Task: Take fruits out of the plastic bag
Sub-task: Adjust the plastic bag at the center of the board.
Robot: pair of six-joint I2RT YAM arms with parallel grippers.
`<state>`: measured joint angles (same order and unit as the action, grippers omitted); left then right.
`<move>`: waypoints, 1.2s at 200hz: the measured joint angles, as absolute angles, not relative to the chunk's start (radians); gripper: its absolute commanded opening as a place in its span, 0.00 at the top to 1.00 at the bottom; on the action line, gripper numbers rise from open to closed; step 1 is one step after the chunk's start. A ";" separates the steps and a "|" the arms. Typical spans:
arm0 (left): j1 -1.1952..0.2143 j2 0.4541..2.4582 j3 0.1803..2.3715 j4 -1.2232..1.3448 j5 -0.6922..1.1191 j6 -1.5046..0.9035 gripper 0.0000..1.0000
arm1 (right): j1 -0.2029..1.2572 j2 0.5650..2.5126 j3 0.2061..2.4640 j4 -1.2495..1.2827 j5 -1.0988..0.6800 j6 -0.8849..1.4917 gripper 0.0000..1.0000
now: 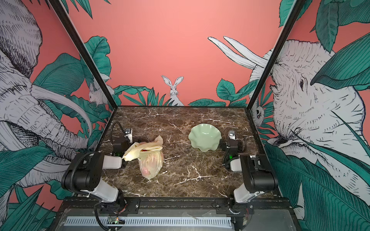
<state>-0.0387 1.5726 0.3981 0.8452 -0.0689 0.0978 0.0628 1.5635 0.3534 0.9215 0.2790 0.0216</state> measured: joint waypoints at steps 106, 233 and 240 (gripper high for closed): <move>-0.039 1.572 0.398 0.845 -0.069 0.098 0.00 | 0.063 1.563 0.353 0.921 0.279 0.022 0.01; -0.039 1.572 0.398 0.845 -0.069 0.098 0.00 | 0.063 1.563 0.353 0.921 0.279 0.022 0.01; -0.039 1.573 0.398 0.845 -0.069 0.098 0.03 | 0.063 1.563 0.353 0.921 0.279 0.022 0.01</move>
<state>-0.0387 1.5726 0.3981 0.8448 -0.0692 0.0978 0.0628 1.5635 0.3534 0.9215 0.2787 0.0216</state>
